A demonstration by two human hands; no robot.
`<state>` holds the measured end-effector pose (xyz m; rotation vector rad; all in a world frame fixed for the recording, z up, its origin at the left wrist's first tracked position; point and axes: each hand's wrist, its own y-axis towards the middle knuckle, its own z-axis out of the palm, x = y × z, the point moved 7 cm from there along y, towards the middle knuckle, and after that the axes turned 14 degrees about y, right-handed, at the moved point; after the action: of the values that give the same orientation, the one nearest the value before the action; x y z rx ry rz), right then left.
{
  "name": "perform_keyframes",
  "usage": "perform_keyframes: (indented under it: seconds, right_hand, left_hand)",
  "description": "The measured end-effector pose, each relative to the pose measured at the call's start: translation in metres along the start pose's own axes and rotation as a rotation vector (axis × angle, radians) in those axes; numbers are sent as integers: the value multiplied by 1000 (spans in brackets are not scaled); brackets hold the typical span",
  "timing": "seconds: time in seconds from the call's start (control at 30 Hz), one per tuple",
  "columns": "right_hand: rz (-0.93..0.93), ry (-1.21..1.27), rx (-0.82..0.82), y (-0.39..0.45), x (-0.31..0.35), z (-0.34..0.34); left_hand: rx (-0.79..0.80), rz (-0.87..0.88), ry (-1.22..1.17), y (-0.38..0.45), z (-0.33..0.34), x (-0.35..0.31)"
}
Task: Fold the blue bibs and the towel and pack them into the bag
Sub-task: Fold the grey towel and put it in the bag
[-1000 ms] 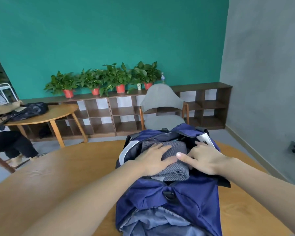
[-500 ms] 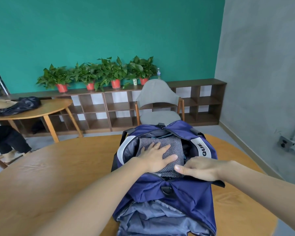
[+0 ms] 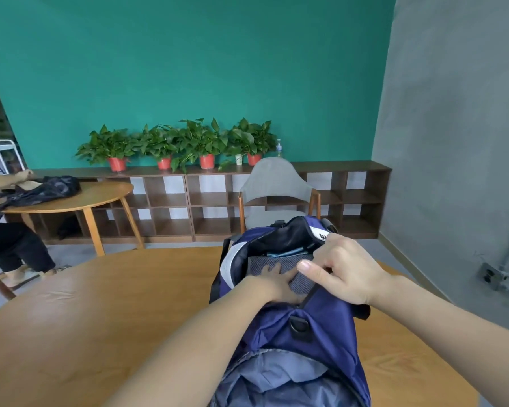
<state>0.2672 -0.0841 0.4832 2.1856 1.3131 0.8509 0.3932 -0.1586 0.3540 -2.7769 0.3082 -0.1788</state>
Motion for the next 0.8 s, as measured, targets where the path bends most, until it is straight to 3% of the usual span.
perform_keyframes:
  seconds: [0.2, 0.47, 0.63, 0.8]
  right_hand:
    - [14, -101, -79, -18, -14, -13]
    - [135, -39, -150, -72, 21, -42]
    - [440, 3, -221, -176, 31, -68]
    - [750, -34, -244, -310, 15, -81]
  left_hand:
    - [-334, 68, -172, -46, -37, 24]
    - [-531, 41, -175, -131, -44, 1]
    - [-666, 109, -286, -162, -29, -68]
    - [-886, 190, -171, -185, -12, -170]
